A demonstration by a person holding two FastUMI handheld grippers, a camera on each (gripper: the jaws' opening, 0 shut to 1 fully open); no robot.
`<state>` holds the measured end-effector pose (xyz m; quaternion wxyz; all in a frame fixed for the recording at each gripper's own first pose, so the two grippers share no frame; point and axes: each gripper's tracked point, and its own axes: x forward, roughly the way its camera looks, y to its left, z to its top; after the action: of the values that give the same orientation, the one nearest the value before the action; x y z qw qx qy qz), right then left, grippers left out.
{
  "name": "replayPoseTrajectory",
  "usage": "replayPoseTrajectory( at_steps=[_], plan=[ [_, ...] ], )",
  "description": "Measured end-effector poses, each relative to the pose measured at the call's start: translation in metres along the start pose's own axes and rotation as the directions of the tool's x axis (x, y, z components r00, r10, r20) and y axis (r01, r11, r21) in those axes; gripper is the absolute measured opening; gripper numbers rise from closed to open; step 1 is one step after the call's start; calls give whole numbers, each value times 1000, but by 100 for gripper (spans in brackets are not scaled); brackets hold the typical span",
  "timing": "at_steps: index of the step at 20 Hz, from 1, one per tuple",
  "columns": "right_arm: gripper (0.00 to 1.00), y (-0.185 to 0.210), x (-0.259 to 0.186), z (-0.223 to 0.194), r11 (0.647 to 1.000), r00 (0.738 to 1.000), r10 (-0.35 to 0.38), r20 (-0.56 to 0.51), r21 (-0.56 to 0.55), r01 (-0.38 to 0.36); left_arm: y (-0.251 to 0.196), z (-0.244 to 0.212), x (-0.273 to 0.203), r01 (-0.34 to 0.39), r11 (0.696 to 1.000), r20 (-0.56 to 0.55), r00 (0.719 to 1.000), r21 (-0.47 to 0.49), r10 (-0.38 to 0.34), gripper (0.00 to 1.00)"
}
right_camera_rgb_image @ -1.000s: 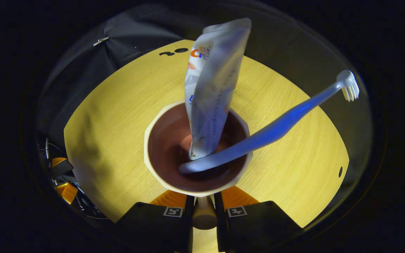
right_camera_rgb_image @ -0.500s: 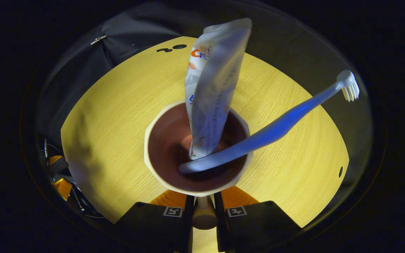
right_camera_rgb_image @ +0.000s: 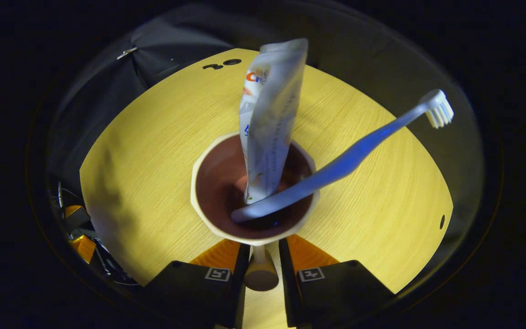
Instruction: Put the toothbrush and toothpaste on the desktop into the cup, then pick up the cup and place it on the coaster on the desktop.
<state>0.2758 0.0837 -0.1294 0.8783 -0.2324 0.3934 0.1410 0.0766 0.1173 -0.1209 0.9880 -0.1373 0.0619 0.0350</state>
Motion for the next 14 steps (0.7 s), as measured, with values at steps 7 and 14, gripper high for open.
replayPoseTrajectory(
  at_steps=[7, 14],
  plan=[
    [46, 2, -57, 14, 1000, 990, 14, 137, 2, -14, -19, 11, -5, 21, 1000, 11, 1000, 8, -21, 67],
    [47, 14, -145, -1, 998, 945, 23, 327, 44, -40, -58, 38, -12, 78, 995, 30, 996, 61, -80, 67]
  ],
)
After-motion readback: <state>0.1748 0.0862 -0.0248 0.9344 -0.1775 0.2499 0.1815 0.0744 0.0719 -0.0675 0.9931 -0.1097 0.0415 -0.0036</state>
